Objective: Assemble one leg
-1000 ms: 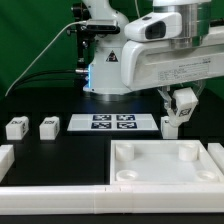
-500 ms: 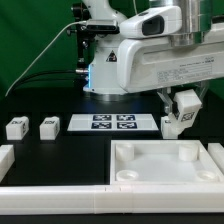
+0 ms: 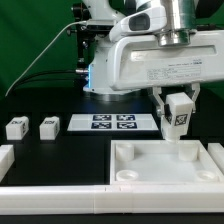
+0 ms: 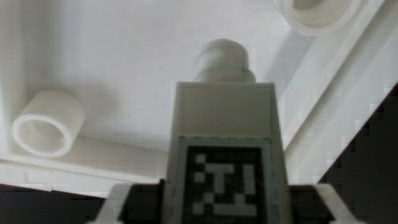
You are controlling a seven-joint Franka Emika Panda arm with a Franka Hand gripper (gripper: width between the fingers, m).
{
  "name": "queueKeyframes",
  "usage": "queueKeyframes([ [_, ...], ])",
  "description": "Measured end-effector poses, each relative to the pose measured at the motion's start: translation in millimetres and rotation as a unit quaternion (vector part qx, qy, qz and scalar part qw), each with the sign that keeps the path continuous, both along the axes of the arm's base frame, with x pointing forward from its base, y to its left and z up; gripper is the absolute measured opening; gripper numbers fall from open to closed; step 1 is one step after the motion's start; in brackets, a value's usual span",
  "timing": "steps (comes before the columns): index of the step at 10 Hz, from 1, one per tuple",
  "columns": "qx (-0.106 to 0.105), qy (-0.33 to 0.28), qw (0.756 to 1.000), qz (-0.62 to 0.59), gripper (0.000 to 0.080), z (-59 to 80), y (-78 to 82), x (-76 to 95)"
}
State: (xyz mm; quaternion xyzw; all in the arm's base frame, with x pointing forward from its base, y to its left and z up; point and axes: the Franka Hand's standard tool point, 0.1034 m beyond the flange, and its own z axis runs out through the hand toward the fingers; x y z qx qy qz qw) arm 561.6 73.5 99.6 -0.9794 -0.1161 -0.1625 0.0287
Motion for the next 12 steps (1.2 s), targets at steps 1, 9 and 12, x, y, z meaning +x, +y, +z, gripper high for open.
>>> queueKeyframes([
  [1,0.008,0.004,1.0,-0.019,0.0294,1.3,4.3,1.3],
  [9,0.023,-0.018,0.999,-0.041,0.0294,3.3,10.7,36.1],
  [12,0.021,-0.053,0.997,-0.042,0.0294,0.3,6.2,44.9],
])
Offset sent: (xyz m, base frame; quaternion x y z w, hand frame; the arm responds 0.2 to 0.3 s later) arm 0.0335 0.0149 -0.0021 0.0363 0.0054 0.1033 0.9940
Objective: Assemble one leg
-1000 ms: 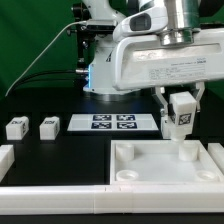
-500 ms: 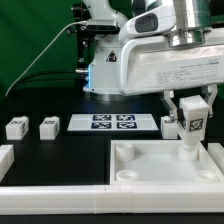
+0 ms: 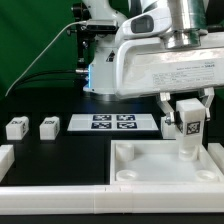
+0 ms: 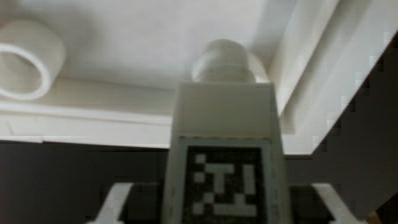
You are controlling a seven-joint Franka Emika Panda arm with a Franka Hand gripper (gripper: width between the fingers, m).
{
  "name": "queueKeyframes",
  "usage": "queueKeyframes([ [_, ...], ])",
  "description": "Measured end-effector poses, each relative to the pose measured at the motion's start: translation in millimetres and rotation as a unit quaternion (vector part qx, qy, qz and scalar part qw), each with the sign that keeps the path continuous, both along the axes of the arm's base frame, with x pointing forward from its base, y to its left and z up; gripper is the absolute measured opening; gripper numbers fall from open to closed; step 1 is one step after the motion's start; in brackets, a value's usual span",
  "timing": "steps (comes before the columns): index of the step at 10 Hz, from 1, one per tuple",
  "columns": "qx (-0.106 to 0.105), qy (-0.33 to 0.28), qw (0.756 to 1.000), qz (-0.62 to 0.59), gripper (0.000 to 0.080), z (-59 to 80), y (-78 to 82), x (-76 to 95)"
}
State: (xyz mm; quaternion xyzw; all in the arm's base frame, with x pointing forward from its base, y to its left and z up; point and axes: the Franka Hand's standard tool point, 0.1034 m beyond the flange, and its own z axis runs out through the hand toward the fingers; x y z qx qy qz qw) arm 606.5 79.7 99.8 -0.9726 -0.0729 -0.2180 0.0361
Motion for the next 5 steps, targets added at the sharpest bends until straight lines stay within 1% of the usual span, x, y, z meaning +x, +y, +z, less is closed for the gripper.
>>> queueKeyframes([
  [2,0.002,-0.002,1.0,0.001,0.0294,0.5,2.7,7.8],
  [5,0.003,-0.004,1.0,0.003,0.0294,-4.2,7.0,15.0],
])
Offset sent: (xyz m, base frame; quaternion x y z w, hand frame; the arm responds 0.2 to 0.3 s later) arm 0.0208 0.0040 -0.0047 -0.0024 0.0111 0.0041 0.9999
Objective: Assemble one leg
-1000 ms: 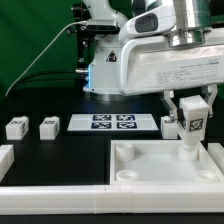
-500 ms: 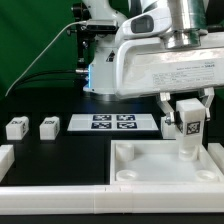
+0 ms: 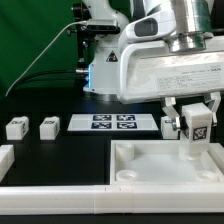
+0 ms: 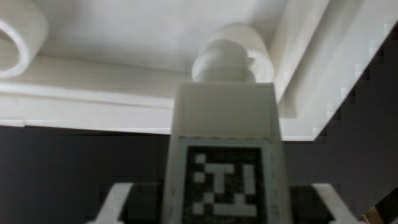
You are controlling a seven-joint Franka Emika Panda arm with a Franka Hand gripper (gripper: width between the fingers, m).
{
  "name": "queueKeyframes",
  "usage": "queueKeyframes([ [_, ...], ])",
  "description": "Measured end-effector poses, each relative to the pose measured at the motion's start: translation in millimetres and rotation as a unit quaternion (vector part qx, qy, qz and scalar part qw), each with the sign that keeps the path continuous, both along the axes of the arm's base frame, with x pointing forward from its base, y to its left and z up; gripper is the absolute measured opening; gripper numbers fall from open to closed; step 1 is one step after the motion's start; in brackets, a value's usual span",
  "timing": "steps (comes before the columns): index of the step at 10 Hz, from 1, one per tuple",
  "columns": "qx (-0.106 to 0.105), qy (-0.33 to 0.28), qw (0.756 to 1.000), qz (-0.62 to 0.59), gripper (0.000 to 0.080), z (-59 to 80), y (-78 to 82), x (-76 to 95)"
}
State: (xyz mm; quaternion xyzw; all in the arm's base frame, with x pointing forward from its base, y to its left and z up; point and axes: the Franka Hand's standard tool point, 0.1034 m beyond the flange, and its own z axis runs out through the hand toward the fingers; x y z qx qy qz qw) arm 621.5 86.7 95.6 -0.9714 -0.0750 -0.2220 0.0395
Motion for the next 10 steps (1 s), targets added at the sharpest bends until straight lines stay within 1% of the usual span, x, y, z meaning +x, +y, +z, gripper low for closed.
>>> queueKeyframes([
  [2,0.0,0.003,1.0,0.002,0.0294,-5.7,3.1,-1.2],
  [3,0.0,0.004,1.0,0.005,0.0294,-8.8,7.4,-2.4],
  [4,0.0,-0.01,1.0,0.005,0.0294,-9.2,8.3,-1.7],
  [10,0.0,-0.011,1.0,0.006,0.0294,-9.1,9.7,-1.1],
])
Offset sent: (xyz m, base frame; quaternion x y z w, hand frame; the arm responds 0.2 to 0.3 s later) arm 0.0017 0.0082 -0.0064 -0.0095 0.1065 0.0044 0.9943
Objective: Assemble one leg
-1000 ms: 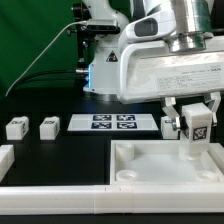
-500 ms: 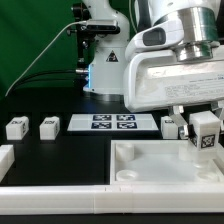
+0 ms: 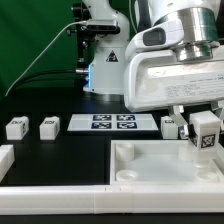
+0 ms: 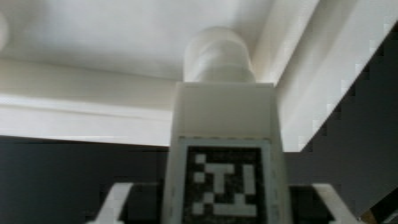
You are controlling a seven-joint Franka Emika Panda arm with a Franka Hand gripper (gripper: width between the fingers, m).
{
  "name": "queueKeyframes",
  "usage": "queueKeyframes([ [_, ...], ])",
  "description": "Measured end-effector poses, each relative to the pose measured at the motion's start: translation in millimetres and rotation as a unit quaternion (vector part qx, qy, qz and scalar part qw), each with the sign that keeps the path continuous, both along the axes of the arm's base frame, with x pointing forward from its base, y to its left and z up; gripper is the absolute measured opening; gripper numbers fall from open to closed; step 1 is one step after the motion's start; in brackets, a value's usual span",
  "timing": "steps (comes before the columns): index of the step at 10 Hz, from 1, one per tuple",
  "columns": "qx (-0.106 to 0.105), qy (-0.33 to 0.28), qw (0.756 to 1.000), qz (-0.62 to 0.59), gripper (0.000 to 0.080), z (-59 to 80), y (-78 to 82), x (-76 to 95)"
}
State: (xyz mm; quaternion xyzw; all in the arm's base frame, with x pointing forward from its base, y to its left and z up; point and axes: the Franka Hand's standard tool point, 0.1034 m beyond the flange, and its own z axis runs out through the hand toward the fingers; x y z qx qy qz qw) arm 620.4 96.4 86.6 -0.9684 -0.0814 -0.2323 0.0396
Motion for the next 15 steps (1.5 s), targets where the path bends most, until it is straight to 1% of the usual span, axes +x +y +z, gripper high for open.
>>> queueKeyframes([
  [3,-0.001,-0.002,1.0,0.0,0.0294,1.3,-3.5,7.5],
  [6,-0.001,-0.004,1.0,-0.001,0.0294,1.0,-5.1,11.1],
  [11,0.0,-0.007,1.0,0.003,0.0294,-2.0,0.7,10.8],
  [15,-0.001,-0.008,1.0,0.002,0.0294,-12.5,0.8,8.5],
])
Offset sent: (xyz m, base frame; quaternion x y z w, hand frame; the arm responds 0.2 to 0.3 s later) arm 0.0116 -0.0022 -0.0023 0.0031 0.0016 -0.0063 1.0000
